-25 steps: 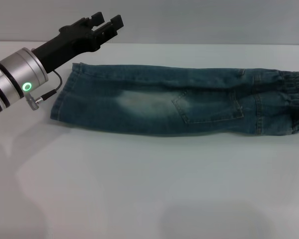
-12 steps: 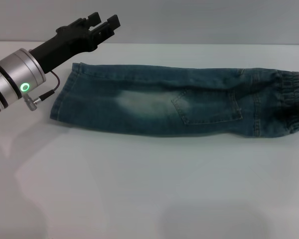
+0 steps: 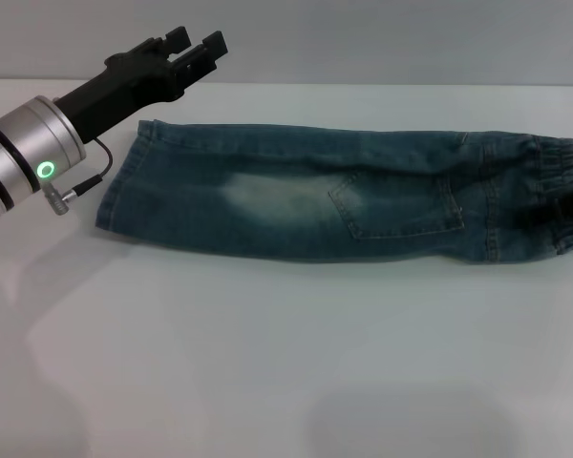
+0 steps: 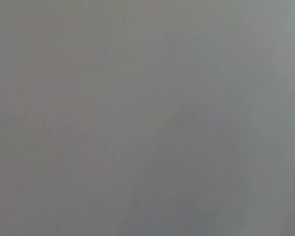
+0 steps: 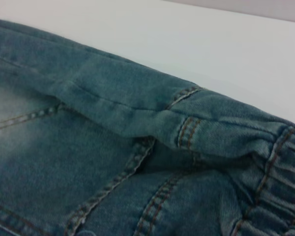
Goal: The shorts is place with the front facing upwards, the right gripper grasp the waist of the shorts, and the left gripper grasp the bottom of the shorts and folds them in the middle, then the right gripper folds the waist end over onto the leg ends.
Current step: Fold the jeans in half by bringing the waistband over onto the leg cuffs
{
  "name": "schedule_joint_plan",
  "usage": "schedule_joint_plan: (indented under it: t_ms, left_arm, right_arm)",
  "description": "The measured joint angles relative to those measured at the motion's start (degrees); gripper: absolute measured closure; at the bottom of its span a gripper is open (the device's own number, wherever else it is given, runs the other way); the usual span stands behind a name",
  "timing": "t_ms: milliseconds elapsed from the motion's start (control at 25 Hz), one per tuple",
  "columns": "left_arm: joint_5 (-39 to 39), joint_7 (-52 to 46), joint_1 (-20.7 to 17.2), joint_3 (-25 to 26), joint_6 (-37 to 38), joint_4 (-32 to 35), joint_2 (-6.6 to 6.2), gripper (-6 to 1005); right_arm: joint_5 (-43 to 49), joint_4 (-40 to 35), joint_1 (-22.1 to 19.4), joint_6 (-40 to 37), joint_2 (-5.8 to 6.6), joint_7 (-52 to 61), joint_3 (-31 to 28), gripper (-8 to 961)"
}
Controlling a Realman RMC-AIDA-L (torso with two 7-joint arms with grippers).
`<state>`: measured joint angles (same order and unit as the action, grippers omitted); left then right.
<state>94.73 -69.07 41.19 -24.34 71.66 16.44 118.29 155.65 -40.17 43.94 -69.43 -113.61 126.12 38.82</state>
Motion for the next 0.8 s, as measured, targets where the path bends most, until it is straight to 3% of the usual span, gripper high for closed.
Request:
schedule_joint_plan:
  t_ms: [120, 520, 800]
  left_arm:
    - [0.01, -0.01, -0.29, 0.00, -0.03, 0.00, 0.00, 348]
    - [0.02, -0.01, -0.45, -0.38, -1.96, -0.34, 0.03, 348]
    - [0.02, 4.19, 2.48, -0.45, -5.61, -4.99, 0.18, 348]
  right_arm:
    - [0.00, -0.07, -0.27, -0.09, -0.09, -1.11, 0.03, 401]
    - [-0.87, -1.57, -1.32, -2.42, -0.27, -2.15, 0.03, 799]
    - [-8.70, -14.01, -6.02, -12.22, -1.21, -2.98, 0.01, 884]
